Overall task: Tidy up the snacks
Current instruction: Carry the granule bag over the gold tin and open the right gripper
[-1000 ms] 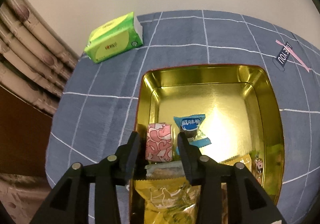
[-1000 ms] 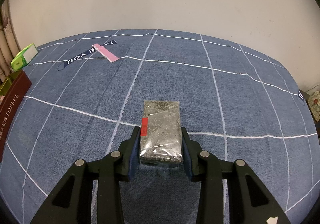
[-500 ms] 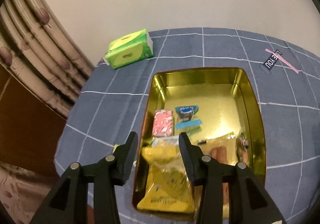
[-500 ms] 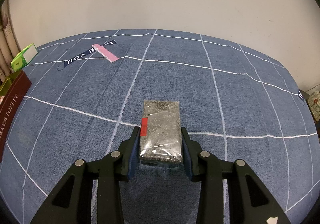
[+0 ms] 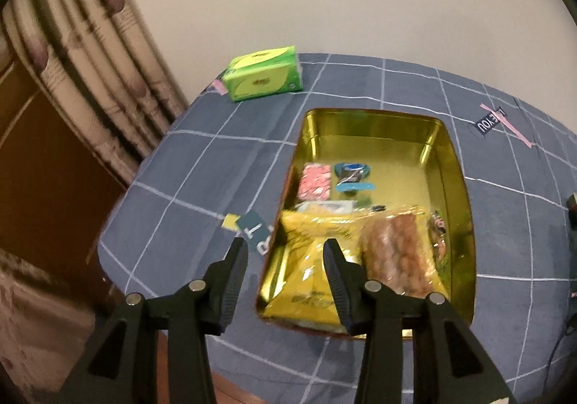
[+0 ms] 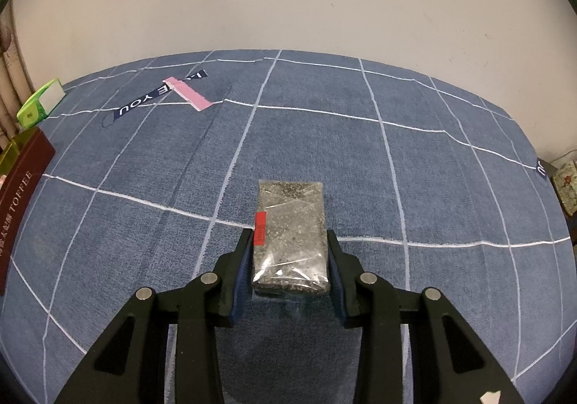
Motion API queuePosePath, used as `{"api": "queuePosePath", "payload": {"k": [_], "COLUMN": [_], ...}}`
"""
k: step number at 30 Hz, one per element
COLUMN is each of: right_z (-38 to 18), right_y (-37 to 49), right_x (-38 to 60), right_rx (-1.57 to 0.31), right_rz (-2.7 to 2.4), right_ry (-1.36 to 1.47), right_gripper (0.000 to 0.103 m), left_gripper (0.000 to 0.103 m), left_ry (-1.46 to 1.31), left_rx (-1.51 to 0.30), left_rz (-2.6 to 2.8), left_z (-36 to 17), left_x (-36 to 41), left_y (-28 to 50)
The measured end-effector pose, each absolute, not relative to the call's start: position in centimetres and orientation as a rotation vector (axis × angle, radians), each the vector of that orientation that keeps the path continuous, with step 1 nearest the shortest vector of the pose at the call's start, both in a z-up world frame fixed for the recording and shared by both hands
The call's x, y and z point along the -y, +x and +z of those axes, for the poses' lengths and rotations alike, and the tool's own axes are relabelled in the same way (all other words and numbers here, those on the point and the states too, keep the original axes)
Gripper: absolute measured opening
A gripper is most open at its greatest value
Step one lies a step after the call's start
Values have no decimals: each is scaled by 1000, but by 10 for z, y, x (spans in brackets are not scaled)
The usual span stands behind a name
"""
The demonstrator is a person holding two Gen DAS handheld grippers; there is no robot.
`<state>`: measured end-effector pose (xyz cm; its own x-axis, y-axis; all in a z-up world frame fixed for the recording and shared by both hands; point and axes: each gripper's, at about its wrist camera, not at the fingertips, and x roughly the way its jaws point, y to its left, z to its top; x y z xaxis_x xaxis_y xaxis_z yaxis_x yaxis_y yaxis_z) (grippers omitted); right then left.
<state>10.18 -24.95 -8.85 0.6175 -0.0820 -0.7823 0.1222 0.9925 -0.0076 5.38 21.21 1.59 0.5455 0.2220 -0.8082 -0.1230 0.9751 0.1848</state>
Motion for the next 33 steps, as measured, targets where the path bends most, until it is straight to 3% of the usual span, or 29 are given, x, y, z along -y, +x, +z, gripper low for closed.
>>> {"api": "queuePosePath", "payload": {"k": [16, 33], "right_z": [-64, -9], "right_y": [101, 129], "right_x": [220, 30], "right_rx": [-956, -929], "right_rz": [-187, 202], "right_ry": [110, 98], "right_gripper": [32, 32], "left_gripper": [45, 47], "left_ry": [-10, -60], "left_rx": [-1003, -1049], "left_rz": [300, 317], "left_z": [5, -2], "left_x": [-264, -273], "left_y": [32, 29]}}
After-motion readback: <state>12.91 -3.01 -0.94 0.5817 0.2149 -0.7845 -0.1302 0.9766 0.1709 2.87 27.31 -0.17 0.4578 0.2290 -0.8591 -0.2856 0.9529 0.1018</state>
